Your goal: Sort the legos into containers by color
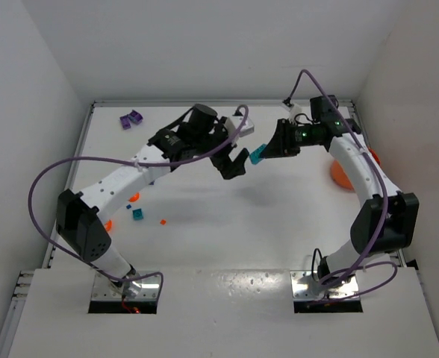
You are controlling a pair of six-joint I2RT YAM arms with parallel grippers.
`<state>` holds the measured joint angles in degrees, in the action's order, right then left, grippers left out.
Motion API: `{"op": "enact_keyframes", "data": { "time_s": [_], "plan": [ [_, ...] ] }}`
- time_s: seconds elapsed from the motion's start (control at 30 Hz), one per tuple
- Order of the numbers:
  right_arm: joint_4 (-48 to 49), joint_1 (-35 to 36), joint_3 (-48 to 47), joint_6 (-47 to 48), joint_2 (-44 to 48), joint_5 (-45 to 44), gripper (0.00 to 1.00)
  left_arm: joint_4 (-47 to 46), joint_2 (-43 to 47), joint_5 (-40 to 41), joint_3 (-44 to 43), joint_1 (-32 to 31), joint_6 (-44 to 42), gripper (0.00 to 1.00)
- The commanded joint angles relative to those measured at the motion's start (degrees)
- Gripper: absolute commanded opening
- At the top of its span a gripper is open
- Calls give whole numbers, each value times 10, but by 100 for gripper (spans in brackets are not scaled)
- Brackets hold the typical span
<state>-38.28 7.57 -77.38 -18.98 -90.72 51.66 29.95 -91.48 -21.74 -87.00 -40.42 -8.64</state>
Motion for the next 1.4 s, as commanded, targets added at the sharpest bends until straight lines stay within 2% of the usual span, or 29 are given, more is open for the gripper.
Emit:
{"op": "enact_keyframes", "data": {
  "time_s": [0.0, 0.03, 0.1, 0.13, 0.23, 0.3, 0.33, 0.47, 0.63, 0.87, 1.07, 1.37],
  "plan": [
    [-74, -26, -43, 130, 30, -166, 0, -2, 46, -14, -26, 69, 30, 100],
    [-74, -26, -43, 141, 36, -241, 0, -2, 46, -21, -39, 88, 38, 100],
    [-88, -40, -62, 178, 42, -313, 0, 4, 39, -37, -53, 139, 51, 100],
    [-88, -41, -69, 188, 42, -381, 0, 14, 28, -60, -73, 155, 51, 100],
    [-101, -70, -91, 251, 42, -473, 0, 63, 3, -108, -98, 202, 41, 100],
    [-101, -93, -97, 309, 48, -522, 0, 95, -3, -146, -106, 230, 22, 100],
    [-101, -104, -114, 324, 42, -535, 0, 102, -11, -192, -106, 238, 15, 100],
    [-116, -159, -157, 395, 6, -566, 0, 118, -36, -282, -114, 263, 15, 100],
    [-134, -242, -239, 454, -56, -564, 0, 123, -47, -300, -130, 263, 15, 100],
    [-172, -309, -329, 525, -154, -522, 0, 142, -59, -302, -142, 269, -4, 100],
    [-194, -339, -364, 555, -207, -485, 0, 148, -64, -308, -148, 274, -9, 100],
    [-252, -350, -407, 567, -276, -442, 0, 148, -70, -288, -142, 269, -9, 100]
  ]
}}
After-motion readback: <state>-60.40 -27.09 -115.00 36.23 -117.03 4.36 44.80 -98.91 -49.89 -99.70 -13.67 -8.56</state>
